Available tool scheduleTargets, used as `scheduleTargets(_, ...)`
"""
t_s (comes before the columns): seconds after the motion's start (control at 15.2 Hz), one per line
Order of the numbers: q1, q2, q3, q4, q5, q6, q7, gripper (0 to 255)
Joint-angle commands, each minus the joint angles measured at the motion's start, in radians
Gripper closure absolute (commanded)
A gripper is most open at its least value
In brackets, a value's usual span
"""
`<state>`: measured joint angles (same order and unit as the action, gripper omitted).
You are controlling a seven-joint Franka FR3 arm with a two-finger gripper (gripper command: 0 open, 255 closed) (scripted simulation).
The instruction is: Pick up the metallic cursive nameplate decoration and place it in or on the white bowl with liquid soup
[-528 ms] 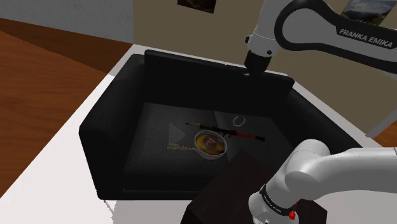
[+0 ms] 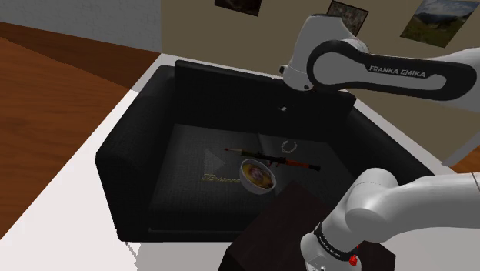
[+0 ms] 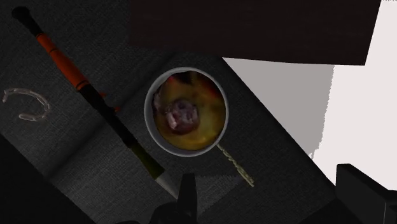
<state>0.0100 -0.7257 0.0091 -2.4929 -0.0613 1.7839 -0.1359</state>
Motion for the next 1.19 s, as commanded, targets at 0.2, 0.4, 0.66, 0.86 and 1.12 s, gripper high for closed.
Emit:
scheduleTargets(0.2, 0.018, 0.094, -0.045, -0.091, -0.019, 0.205, -0.103, 0)
scheduleTargets(0.4, 0.03, 0.175, -0.069, -0.128, -0.025, 0.333, -0.163, 0)
scheduleTargets(0.66, 0.05, 0.309, -0.1, -0.153, -0.025, 0.504, -0.245, 0)
scheduleTargets(0.86, 0.068, 0.425, -0.122, -0.154, -0.015, 0.629, -0.312, 0)
scheduleTargets(1.12, 0.096, 0.595, -0.146, -0.131, 0.023, 0.784, -0.417, 0)
